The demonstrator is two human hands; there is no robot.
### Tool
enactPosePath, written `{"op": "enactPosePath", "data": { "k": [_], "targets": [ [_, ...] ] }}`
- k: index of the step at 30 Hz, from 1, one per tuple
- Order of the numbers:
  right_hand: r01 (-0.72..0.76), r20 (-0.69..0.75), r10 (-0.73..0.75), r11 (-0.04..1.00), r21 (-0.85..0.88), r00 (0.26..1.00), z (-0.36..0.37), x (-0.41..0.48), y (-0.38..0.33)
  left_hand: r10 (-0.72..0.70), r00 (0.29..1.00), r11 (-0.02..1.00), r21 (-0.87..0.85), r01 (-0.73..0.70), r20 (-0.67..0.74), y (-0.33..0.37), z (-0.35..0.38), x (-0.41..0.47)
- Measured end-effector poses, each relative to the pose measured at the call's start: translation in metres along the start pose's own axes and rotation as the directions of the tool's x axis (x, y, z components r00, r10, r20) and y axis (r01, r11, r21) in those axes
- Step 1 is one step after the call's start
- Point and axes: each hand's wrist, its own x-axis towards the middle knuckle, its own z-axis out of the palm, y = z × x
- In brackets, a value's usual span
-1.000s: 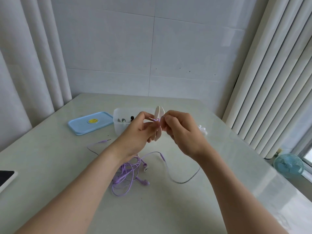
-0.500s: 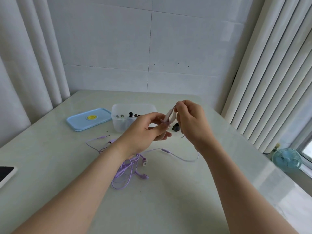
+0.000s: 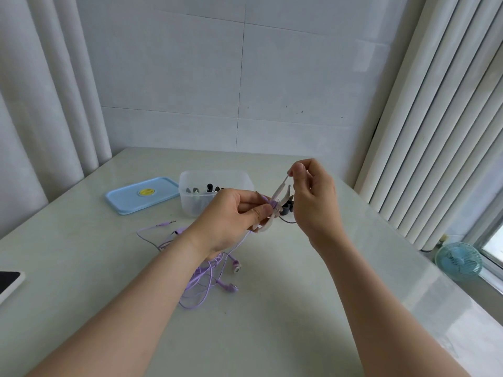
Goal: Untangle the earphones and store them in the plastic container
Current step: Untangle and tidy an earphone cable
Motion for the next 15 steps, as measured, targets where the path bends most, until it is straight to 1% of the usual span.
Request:
{"op": "enactPosePath", "data": {
  "k": [3, 7, 9, 10, 13, 15],
  "targets": [
    [-0.015, -0.007, 0.015, 1.000, -0.003, 1.000, 0.000, 0.001, 0.005, -0.028, 1.000, 0.996, -0.086, 0.027, -0.011, 0.001, -0.001, 0.000],
    [-0.078, 0.023, 0.079, 0.996, -0.032, 0.997, 0.001, 0.002, 0.011, -0.015, 0.999, 0.980, -0.197, 0.022, 0.040, 0.004, 0.000, -0.001],
    [-0.119, 0.063, 0.121, 0.992, -0.031, 0.991, 0.000, 0.003, 0.013, 0.009, 1.000, 0.967, -0.256, -0.001, 0.028, 0.006, 0.000, -0.001],
    [-0.142, 0.105, 0.145, 0.989, -0.041, 0.984, 0.000, 0.003, 0.014, 0.019, 1.000, 0.963, -0.270, -0.015, 0.014, 0.007, 0.000, -0.002],
    [-0.158, 0.261, 0.191, 0.977, -0.141, 0.946, -0.002, 0.001, 0.013, 0.049, 0.998, 0.976, -0.211, -0.057, -0.043, 0.009, -0.001, -0.001],
    [-0.129, 0.307, 0.184, 0.973, -0.192, 0.934, -0.002, -0.002, 0.009, 0.044, 0.997, 0.987, -0.152, -0.053, -0.061, 0.007, -0.004, 0.001]
  ]
}}
